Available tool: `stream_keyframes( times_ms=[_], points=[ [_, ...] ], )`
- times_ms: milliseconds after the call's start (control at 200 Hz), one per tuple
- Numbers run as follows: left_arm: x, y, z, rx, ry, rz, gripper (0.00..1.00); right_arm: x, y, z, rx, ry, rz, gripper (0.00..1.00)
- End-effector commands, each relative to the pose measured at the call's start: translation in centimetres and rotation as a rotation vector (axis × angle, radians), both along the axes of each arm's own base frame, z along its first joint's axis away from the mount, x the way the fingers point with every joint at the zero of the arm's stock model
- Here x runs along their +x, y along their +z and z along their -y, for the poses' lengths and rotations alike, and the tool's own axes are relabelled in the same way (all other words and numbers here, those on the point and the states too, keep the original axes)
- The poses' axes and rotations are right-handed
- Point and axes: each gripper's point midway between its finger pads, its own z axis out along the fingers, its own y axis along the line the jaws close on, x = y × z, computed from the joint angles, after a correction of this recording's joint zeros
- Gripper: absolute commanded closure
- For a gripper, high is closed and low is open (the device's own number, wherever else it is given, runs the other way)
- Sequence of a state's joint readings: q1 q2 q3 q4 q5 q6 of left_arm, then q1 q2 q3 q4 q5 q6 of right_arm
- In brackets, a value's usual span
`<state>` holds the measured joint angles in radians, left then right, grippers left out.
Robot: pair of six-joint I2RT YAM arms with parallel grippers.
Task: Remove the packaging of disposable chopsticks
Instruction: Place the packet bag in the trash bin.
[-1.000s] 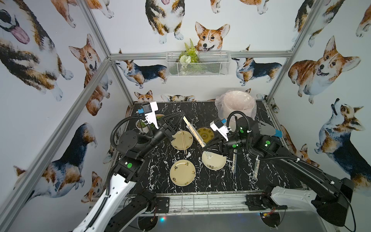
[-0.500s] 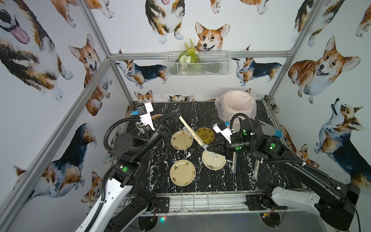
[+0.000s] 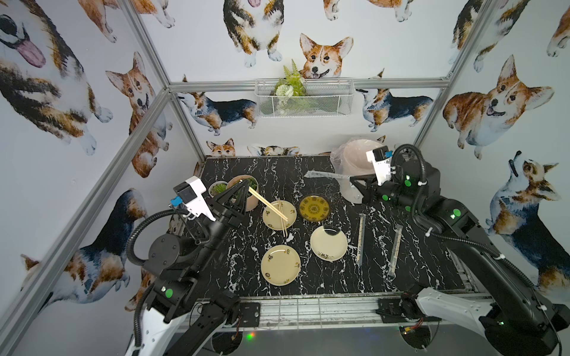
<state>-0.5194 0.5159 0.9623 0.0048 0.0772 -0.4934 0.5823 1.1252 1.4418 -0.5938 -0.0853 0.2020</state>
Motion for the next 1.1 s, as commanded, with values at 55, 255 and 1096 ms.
stream_keyframes(
  times_ms=[55, 255, 1096],
  points=[
    [0.2, -1.7, -0.6, 0.078, 0.056, -0.028, 1.00, 5.5, -2.2, 9.0, -0.386, -0.371, -0.127, 1.00],
    [0.2, -2.3, -0.7, 0.118, 0.068, -0.041, 1.00, 9.3, -4.2, 13.2, -0.551, -0.495, -0.261, 1.00],
    [0.9, -3.2, 0.6, 0.124, 0.016, -0.082, 1.00, 17.2, -15.1, 11.0, -0.760, -0.381, -0.519, 1.00]
  ],
)
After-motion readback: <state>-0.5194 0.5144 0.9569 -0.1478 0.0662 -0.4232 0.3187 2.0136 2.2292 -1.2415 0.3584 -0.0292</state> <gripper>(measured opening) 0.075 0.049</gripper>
